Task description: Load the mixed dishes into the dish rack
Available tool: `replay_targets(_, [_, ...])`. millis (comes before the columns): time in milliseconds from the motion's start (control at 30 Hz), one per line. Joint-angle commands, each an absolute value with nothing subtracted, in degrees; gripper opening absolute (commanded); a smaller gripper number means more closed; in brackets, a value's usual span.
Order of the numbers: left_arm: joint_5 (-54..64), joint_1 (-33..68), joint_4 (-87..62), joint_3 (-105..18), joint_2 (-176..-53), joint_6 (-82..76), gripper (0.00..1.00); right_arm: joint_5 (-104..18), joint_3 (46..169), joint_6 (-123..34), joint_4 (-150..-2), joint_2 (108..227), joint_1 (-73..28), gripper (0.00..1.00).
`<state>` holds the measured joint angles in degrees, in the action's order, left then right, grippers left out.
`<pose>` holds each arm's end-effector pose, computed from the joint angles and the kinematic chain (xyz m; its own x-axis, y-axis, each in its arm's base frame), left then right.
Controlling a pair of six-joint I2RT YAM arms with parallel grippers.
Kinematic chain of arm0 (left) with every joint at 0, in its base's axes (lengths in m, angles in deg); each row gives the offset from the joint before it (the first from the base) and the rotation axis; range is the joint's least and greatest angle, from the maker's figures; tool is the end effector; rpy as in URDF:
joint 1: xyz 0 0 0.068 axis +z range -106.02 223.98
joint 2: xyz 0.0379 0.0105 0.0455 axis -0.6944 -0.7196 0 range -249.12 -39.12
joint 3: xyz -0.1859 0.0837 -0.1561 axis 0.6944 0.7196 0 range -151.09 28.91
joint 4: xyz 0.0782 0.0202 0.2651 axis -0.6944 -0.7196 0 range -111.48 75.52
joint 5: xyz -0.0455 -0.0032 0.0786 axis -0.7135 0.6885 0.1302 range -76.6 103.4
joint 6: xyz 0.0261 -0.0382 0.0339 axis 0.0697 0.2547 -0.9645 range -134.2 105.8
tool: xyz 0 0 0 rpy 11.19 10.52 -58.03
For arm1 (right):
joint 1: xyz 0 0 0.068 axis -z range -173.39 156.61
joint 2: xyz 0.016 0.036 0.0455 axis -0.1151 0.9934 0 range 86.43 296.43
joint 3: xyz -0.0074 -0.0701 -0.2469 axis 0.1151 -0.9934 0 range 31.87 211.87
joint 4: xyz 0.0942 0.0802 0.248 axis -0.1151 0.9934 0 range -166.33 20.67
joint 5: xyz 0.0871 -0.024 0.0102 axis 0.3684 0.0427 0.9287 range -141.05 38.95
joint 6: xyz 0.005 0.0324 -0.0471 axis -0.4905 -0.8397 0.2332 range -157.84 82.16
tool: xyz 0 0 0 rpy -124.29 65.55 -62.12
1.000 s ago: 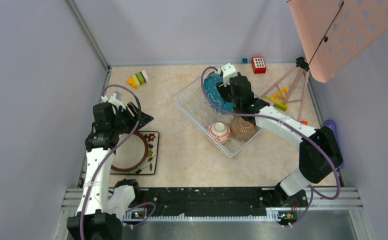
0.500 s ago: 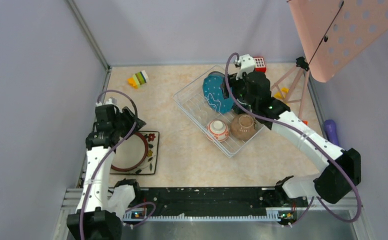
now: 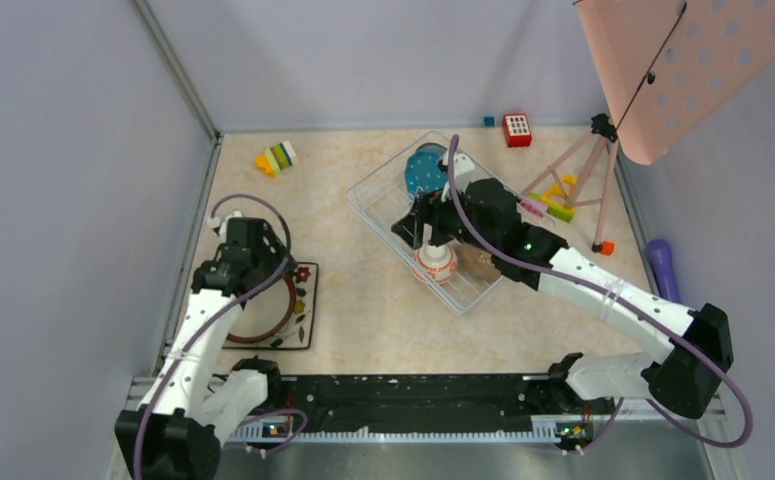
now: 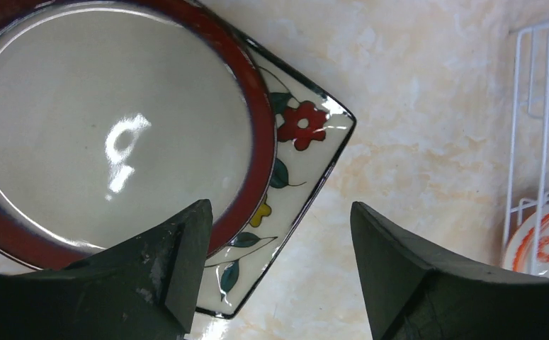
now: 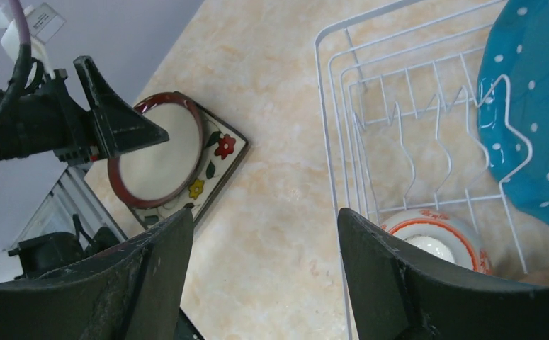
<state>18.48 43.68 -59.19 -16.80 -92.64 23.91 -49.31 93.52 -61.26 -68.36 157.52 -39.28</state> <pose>0.2099 0.0025 0.2455 -0.5942 -0.6117 -0.5223 -0.5281 0.7865 -0.3204 0.2198 0.2287 0.3296 -0.4843 0.0712 -0.8720 -0.5942 0.7048 0.3876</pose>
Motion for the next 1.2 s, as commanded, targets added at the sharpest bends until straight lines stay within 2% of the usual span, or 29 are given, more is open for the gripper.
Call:
replay_targets(0, [44.4,28.0,-59.4,-17.7,-91.2,29.3,0.77,-46.1,90.8,-66.2,-72.5,155.5,-39.3,0.73])
replay_targets(267, [56.6,21.0,-71.5,-25.7,-111.9,36.1,0.75,-45.7,88.6,-65.1,-72.0,150.4,-39.3,0.72])
replay_targets(567, [49.6,21.0,-67.9,-24.8,-122.9,34.2,0.63,-46.2,87.1,-63.8,-70.7,146.0,-39.3,0.72])
replay_targets(933, [46.7,21.0,-65.9,-27.1,-132.4,32.9,0.66,-46.1,86.4,-63.2,-70.2,143.0,-39.3,0.72])
replay_targets(1167, [45.1,23.1,-66.9,-25.7,-134.1,36.3,0.57,-46.1,86.1,-63.3,-70.8,141.6,-39.3,0.72])
